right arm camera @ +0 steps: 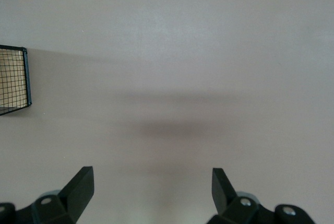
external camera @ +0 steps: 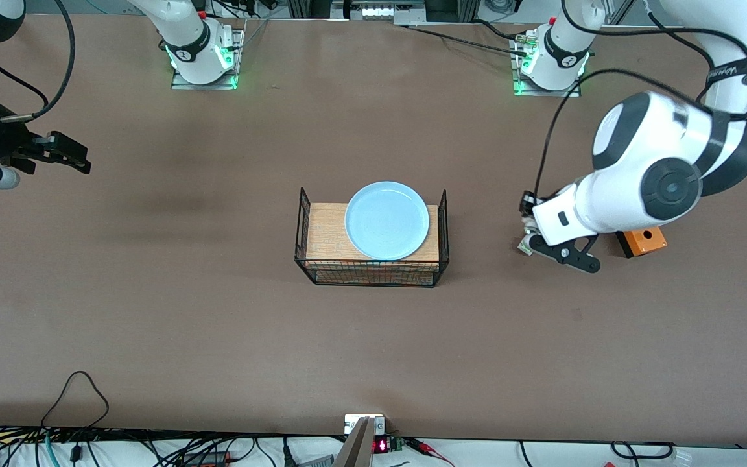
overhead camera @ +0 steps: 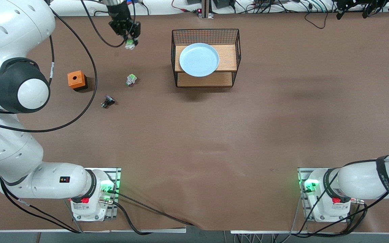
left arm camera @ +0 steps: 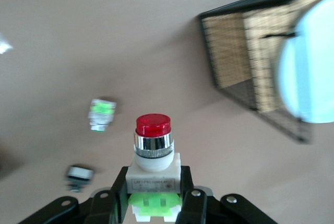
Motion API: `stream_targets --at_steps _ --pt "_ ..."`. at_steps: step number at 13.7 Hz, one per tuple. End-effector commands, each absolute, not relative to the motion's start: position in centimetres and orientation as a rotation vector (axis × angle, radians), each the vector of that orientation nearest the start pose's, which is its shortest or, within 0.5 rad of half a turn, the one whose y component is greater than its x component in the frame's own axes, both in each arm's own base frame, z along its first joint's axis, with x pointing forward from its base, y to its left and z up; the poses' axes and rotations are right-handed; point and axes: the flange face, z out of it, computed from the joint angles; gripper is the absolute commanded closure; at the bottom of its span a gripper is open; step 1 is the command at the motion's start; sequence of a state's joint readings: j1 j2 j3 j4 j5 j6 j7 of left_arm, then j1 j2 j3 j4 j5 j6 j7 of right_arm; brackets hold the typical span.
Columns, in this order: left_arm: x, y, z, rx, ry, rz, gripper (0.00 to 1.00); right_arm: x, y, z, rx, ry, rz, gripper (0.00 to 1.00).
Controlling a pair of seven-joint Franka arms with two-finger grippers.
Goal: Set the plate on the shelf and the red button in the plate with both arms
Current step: 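Carry the red switch with the left gripper over the plate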
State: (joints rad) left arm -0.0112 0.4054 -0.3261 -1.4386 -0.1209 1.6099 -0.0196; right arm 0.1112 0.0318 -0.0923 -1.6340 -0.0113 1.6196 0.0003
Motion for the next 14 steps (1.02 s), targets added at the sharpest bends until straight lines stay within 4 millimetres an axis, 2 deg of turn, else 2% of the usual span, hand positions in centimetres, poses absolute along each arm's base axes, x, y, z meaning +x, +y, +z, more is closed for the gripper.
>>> stream_targets --at_steps 1,3,4,7,8,10,12,14 --pt "61.3 -24.3 48.3 -3.417 0.288 0.507 0.99 56.1 1.2 58.8 -3.153 -0.054 0.067 0.00" --pt "59.1 -31.1 48.7 -3.405 0.190 0.540 0.99 56.1 1.2 58.8 -3.153 -0.054 0.067 0.00" --pt "58.5 -33.8 49.0 -3.416 0.116 0.509 0.99 56.1 1.2 58.8 -3.153 -0.054 0.067 0.00" --pt "57.5 -40.5 46.4 -3.450 -0.080 0.454 0.97 56.1 1.2 58.8 -3.153 -0.054 0.067 0.00" --pt "57.7 -41.7 45.4 -3.466 -0.150 0.431 0.97 56.2 1.2 58.7 -3.153 -0.052 0.067 0.00" --pt "57.7 -43.6 42.8 -3.471 -0.178 0.396 0.96 56.2 1.2 58.7 -3.153 -0.052 0.067 0.00" --pt "57.5 -44.5 39.8 -3.403 -0.119 0.348 0.95 56.2 1.2 58.7 -3.153 -0.052 0.065 0.00" --pt "57.4 -44.9 37.9 -3.375 -0.104 0.361 0.95 56.2 1.2 58.8 -3.153 -0.052 0.063 0.00"
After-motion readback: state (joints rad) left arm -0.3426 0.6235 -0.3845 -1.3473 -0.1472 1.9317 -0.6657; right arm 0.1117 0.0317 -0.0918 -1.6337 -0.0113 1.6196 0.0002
